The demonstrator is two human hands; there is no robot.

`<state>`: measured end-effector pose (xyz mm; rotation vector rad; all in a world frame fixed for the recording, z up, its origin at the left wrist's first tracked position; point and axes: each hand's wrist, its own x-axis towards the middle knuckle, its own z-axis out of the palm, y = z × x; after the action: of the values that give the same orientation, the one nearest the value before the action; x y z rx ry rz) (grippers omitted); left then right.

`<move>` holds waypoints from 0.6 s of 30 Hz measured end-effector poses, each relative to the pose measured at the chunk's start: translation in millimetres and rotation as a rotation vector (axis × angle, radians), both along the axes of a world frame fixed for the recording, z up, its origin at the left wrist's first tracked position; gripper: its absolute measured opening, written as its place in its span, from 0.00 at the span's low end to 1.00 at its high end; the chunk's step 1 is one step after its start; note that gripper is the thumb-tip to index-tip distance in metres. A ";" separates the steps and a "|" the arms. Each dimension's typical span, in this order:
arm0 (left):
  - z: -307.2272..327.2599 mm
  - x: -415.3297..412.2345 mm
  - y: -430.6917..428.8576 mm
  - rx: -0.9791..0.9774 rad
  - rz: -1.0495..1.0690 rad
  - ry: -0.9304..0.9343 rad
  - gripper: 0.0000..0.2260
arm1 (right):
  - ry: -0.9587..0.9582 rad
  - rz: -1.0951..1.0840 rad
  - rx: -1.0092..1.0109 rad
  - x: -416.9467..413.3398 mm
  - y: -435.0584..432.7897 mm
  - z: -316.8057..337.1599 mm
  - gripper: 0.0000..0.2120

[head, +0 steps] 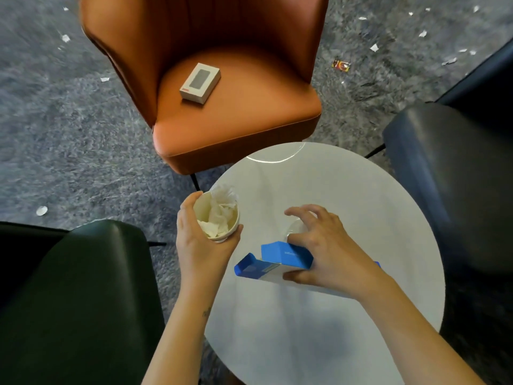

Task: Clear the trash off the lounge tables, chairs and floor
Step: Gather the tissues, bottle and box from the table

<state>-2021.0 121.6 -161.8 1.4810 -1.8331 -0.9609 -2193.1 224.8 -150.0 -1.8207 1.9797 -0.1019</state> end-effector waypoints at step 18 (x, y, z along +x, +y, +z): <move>25.3 50.1 38.6 -0.083 0.241 0.044 0.35 | -0.025 0.092 -0.361 21.3 -6.8 -12.1 0.20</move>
<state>-1970.9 160.2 -136.5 1.5738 -1.5993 -0.7850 -2171.8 218.0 -162.1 -2.1149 1.9523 -0.4789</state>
